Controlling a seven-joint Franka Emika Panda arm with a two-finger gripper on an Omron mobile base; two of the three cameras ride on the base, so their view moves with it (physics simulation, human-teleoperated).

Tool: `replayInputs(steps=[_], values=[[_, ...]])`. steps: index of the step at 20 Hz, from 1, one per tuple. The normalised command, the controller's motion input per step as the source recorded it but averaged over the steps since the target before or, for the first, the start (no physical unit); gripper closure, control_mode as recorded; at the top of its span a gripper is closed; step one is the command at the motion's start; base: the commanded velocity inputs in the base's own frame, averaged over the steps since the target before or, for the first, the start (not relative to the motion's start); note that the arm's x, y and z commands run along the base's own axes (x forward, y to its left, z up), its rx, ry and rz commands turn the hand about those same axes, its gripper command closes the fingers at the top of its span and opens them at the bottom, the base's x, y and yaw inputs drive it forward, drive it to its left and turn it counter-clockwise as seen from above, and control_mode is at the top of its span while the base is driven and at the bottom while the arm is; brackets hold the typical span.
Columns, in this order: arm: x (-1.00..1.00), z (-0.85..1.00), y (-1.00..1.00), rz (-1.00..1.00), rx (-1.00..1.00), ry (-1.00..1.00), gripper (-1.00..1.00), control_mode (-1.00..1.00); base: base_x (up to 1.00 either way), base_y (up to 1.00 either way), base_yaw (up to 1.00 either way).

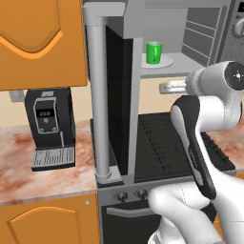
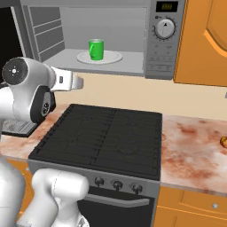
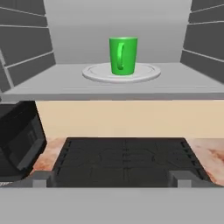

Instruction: Pick the mug from the counter and place it inside the microwave. Then close the microwave.

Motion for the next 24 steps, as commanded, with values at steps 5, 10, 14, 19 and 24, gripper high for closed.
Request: replayInputs(steps=[5,10,14,19,24], values=[[-0.41,0.07,0.0,0.0,-0.02,-0.15,-1.0,-1.0,0.0,0.0,0.0],[-0.67,0.35,0.02,0.0,0.0,-0.03,-1.0,-1.0,0.0,0.0,0.0],[-0.73,0.47,0.02,0.0,0.0,0.0,-1.0,-1.0,0.0,0.0,0.0],[-0.67,0.3,0.0,0.0,0.0,0.1,-1.0,-1.0,0.0,0.0,0.0],[-0.39,0.0,0.0,0.0,0.0,0.25,-1.0,-1.0,0.0,0.0,0.0]])
